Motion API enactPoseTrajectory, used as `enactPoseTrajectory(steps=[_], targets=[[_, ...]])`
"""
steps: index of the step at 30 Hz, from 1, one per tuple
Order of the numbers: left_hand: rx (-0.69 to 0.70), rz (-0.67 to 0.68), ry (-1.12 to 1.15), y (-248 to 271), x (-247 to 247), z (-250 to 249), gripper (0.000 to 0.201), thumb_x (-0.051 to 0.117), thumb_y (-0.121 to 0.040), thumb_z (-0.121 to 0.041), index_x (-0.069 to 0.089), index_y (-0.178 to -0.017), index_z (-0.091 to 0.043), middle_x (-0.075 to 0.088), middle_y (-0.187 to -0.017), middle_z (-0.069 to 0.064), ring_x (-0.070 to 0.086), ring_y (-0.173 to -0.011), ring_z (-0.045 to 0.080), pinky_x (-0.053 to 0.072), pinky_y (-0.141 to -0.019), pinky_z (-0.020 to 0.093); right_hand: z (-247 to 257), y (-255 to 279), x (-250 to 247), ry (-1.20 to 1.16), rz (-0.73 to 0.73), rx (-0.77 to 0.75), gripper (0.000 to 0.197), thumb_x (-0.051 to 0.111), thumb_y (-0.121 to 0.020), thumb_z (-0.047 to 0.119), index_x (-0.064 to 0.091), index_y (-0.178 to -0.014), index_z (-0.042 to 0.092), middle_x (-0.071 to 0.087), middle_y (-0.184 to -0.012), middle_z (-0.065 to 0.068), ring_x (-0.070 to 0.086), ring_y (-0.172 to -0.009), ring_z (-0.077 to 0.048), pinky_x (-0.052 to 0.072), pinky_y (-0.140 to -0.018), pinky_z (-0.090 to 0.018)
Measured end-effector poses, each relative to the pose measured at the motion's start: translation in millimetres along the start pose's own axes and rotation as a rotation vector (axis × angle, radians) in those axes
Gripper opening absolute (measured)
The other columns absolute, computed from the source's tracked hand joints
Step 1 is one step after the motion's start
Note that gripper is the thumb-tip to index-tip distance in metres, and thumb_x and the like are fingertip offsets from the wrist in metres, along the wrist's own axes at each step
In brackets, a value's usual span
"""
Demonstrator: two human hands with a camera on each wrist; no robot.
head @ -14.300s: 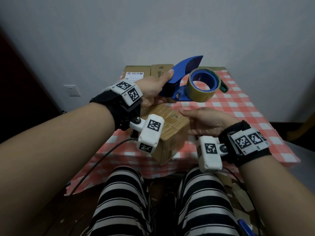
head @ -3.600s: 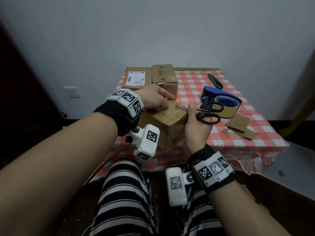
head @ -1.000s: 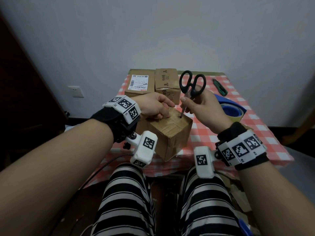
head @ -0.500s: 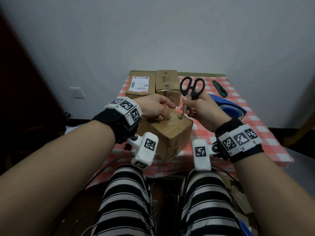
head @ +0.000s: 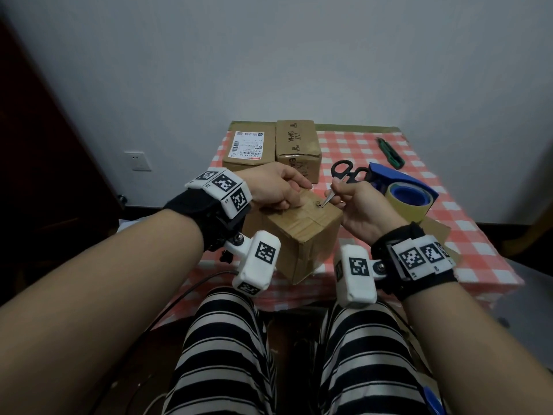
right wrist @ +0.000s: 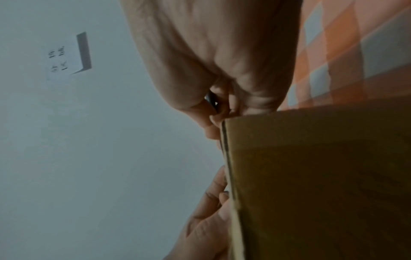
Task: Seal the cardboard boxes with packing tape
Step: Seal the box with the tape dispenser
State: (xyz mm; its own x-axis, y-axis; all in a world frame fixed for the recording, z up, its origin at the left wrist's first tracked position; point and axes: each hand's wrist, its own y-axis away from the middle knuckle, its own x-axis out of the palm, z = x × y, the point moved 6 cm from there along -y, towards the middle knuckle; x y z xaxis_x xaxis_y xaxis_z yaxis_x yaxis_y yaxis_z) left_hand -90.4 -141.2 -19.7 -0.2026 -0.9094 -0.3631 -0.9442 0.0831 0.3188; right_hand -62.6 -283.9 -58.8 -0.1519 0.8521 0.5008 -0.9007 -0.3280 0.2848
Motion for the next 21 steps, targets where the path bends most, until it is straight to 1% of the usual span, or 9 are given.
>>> enactPoseTrajectory(steps=[3, 7, 9, 11, 13, 15, 17, 19, 21], targets=[[-0.001, 0.002, 0.005, -1, 0, 0, 0.036, 0.059, -0.085, 0.013, 0.062, -0.113, -0.009, 0.049, -0.077, -0.002, 0.045, -0.044, 0.003, 0.041, -0.041, 0.01, -3, 1, -2, -0.071, -0.021, 0.021, 0.026, 0.04, -0.1, 0.0, 0.055, -0.08, 0.005, 0.049, -0.072, -0.006, 0.036, -0.051, -0.005, 0.033, -0.043, -0.01], [0.0, 0.002, 0.015, -1, 0, 1, 0.035, 0.06, -0.085, 0.013, 0.063, -0.112, -0.009, 0.05, -0.076, -0.002, 0.045, -0.042, 0.002, 0.041, -0.041, 0.01, -8, -1, -4, -0.172, -0.041, 0.06, 0.023, 0.041, -0.101, 0.002, 0.052, -0.08, 0.004, 0.047, -0.071, -0.006, 0.04, -0.046, -0.004, 0.033, -0.042, -0.009], [0.001, 0.002, 0.015, -1, 0, 1, 0.034, 0.06, -0.085, 0.013, 0.063, -0.11, -0.01, 0.05, -0.076, -0.001, 0.046, -0.041, 0.002, 0.041, -0.04, 0.011, -10, 0, -5, -0.22, -0.045, 0.076, 0.023, 0.042, -0.101, 0.003, 0.051, -0.08, 0.005, 0.046, -0.07, -0.006, 0.039, -0.05, -0.004, 0.034, -0.041, -0.009], [0.002, 0.003, 0.015, -2, 0, 1, 0.033, 0.06, -0.085, 0.013, 0.063, -0.109, -0.01, 0.05, -0.075, -0.001, 0.046, -0.041, 0.002, 0.041, -0.04, 0.011, -10, 0, -5, -0.233, -0.041, 0.071, 0.023, 0.041, -0.101, 0.003, 0.05, -0.081, 0.005, 0.045, -0.072, -0.006, 0.038, -0.053, -0.004, 0.034, -0.041, -0.009], [0.001, 0.005, 0.011, -1, 1, 1, 0.033, 0.06, -0.085, 0.012, 0.063, -0.109, -0.01, 0.05, -0.075, -0.001, 0.046, -0.042, 0.003, 0.041, -0.04, 0.011, -7, 0, -7, -0.257, -0.04, 0.045, 0.022, 0.04, -0.102, 0.003, 0.05, -0.082, 0.005, 0.045, -0.073, -0.006, 0.04, -0.051, -0.004, 0.036, -0.041, -0.009], [0.001, 0.004, 0.007, -1, 1, 0, 0.034, 0.06, -0.085, 0.012, 0.062, -0.112, -0.009, 0.05, -0.076, -0.001, 0.046, -0.043, 0.003, 0.041, -0.041, 0.01, -1, 1, -11, -0.259, -0.065, -0.009, 0.02, 0.041, -0.102, 0.003, 0.05, -0.084, 0.005, 0.049, -0.074, -0.007, 0.045, -0.047, -0.004, 0.038, -0.042, -0.01], [0.003, -0.002, 0.006, -1, 1, 0, 0.035, 0.059, -0.085, 0.012, 0.062, -0.114, -0.007, 0.05, -0.076, -0.001, 0.046, -0.043, 0.003, 0.04, -0.04, 0.011, 7, 3, -17, -0.204, -0.099, -0.087, 0.017, 0.046, -0.101, 0.005, 0.052, -0.085, 0.005, 0.051, -0.073, -0.006, 0.048, -0.048, -0.005, 0.041, -0.045, -0.011], [0.003, -0.006, 0.007, 0, 1, 1, 0.035, 0.059, -0.085, 0.012, 0.062, -0.114, -0.008, 0.05, -0.077, 0.0, 0.046, -0.044, 0.004, 0.04, -0.04, 0.011, 17, 11, -21, -0.093, -0.128, -0.209, 0.016, 0.051, -0.099, 0.005, 0.054, -0.083, 0.005, 0.054, -0.07, -0.004, 0.05, -0.053, -0.007, 0.044, -0.049, -0.013], [0.002, -0.011, 0.004, 1, 2, 1, 0.034, 0.059, -0.085, 0.012, 0.063, -0.112, -0.01, 0.05, -0.077, -0.001, 0.046, -0.045, 0.004, 0.041, -0.041, 0.011, 27, 23, -21, 0.06, -0.127, -0.36, 0.019, 0.053, -0.097, 0.003, 0.056, -0.078, 0.006, 0.056, -0.066, -0.002, 0.051, -0.056, -0.009, 0.046, -0.053, -0.016]])
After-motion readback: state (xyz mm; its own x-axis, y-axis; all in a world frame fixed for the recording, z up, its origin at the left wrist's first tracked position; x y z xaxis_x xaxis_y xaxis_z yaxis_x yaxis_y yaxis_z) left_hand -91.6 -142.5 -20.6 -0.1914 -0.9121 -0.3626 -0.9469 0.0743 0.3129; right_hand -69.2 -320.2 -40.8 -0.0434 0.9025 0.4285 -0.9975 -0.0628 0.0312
